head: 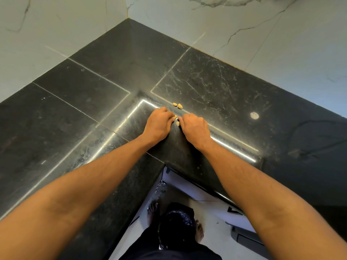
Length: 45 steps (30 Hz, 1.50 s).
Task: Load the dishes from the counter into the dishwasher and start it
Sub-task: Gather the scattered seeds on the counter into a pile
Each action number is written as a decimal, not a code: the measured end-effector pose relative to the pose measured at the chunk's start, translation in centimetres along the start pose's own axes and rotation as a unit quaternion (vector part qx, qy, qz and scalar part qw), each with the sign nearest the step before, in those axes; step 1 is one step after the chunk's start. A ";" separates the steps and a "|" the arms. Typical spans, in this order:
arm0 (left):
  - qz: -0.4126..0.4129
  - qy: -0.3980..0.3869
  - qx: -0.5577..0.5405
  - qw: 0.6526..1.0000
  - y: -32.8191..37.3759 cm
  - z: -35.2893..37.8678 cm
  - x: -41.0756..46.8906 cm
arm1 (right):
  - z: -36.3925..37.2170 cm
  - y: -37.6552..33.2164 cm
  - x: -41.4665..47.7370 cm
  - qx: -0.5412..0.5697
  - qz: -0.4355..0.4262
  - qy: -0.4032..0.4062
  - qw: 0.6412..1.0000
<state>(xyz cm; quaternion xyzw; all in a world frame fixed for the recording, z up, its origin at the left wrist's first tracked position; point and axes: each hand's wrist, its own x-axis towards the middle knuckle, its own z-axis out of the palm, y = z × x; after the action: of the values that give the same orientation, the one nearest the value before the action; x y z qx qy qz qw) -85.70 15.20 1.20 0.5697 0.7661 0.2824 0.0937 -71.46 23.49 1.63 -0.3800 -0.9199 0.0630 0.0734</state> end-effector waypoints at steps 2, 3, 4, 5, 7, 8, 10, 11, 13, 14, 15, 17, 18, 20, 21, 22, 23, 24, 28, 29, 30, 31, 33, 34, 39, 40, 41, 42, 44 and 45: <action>-0.014 0.006 -0.016 1.000 0.3 -0.3 0.1 | 0.1 0.0 0.1 -0.001 0.000 0.001 1.000; -0.019 0.009 -0.024 0.999 0.4 -0.4 0.2 | 0.2 0.1 0.2 0.001 0.002 0.003 1.000; -0.021 0.008 -0.031 0.999 0.4 -0.5 0.2 | 0.3 0.2 0.2 0.007 0.008 0.009 1.000; -0.021 0.007 -0.040 0.999 0.3 -0.5 0.2 | 0.5 0.2 0.1 0.020 0.022 0.019 0.999; -0.028 0.019 -0.066 0.997 0.1 -0.6 0.3 | 0.6 0.2 0.1 0.058 0.063 0.058 0.995; -0.039 0.029 -0.083 0.995 0.1 -0.6 0.3 | 0.3 0.1 0.0 0.089 0.098 0.078 0.988; -0.069 0.049 -0.122 0.989 0.6 -0.7 0.6 | -0.4 0.2 0.3 0.198 0.201 0.097 0.954; -0.079 0.057 -0.141 0.985 1.1 -0.8 0.8 | -0.7 0.6 0.5 0.265 0.254 0.099 0.925; -0.078 0.061 -0.177 0.979 2.3 -1.0 1.1 | -1.3 1.2 0.9 0.393 0.326 0.098 0.854; -0.067 0.059 -0.186 0.979 3.1 -1.1 1.2 | -1.5 1.5 1.1 0.461 0.355 0.092 0.808; -0.054 0.053 -0.188 0.979 3.8 -1.1 1.3 | -1.9 1.7 1.2 0.528 0.383 0.082 0.754; -0.022 0.035 -0.194 0.980 5.5 -0.7 1.5 | -2.4 1.9 1.3 0.639 0.427 0.042 0.639; -0.007 0.021 -0.196 0.980 6.2 -0.5 1.5 | -2.7 1.9 1.2 0.674 0.432 0.022 0.599; 0.025 -0.017 -0.186 0.982 7.5 0.2 1.4 | -3.1 1.8 1.0 0.735 0.427 -0.005 0.527; 0.042 -0.027 -0.172 0.984 7.9 0.5 1.4 | -2.9 1.8 1.0 0.762 0.422 -0.010 0.490; 0.056 -0.028 -0.158 0.985 8.0 0.8 1.3 | -2.9 2.0 0.8 0.783 0.421 -0.011 0.458; 0.061 -0.018 -0.150 0.987 7.9 1.0 1.3 | -2.8 2.1 0.8 0.790 0.424 -0.009 0.443; 0.056 0.002 -0.150 0.987 7.6 1.0 1.1 | -2.8 2.3 0.6 0.786 0.429 -0.010 0.445; 0.010 0.053 -0.136 0.989 4.6 0.1 0.6 | -3.0 3.0 0.6 0.707 0.431 -0.018 0.561; 0.005 0.059 -0.119 0.991 3.4 -0.3 0.3 | -2.9 2.8 0.6 0.680 0.423 -0.021 0.598; 0.001 0.061 -0.095 0.994 2.2 -0.8 0.0 | -2.9 2.6 0.8 0.641 0.408 -0.023 0.650; -0.004 0.056 -0.069 0.996 1.0 -1.2 -0.5 | -2.8 2.2 0.8 0.581 0.382 -0.019 0.718; -0.012 0.028 -0.014 0.999 -0.9 -2.2 -1.4 | -2.3 1.4 0.9 0.419 0.299 -0.013 0.857; -0.011 0.012 0.007 1.000 -1.6 -2.6 -1.7 | -2.2 0.9 0.8 0.338 0.260 -0.016 0.904; 0.011 -0.009 0.027 1.000 -2.4 -2.7 -2.6 | -0.6 -1.2 -0.1 0.115 0.149 0.012 0.982; 0.003 0.000 0.022 1.000 -2.2 -2.5 -2.6 | -0.5 -1.4 -0.3 0.095 0.131 0.015 0.987; -0.007 0.011 0.012 1.000 -2.0 -2.3 -2.6 | -0.3 -1.4 -0.4 0.079 0.115 0.016 0.990; -0.012 0.018 0.004 1.000 -1.8 -2.2 -2.5 | -0.2 -1.4 -0.6 0.069 0.100 0.018 0.992; -0.006 0.023 -0.005 1.000 -1.6 -1.8 -2.3 | -0.2 -1.5 -0.7 0.053 0.077 0.016 0.995; -0.001 0.022 -0.008 1.000 -1.7 -1.4 -2.2 | -0.1 -1.5 -0.7 0.042 0.065 0.014 0.997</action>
<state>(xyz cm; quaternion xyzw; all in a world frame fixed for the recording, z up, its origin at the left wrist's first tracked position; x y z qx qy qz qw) -87.00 12.39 1.08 0.5619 0.7662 0.3010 0.0812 -71.96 21.97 1.89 -0.4363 -0.8888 0.1009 0.0976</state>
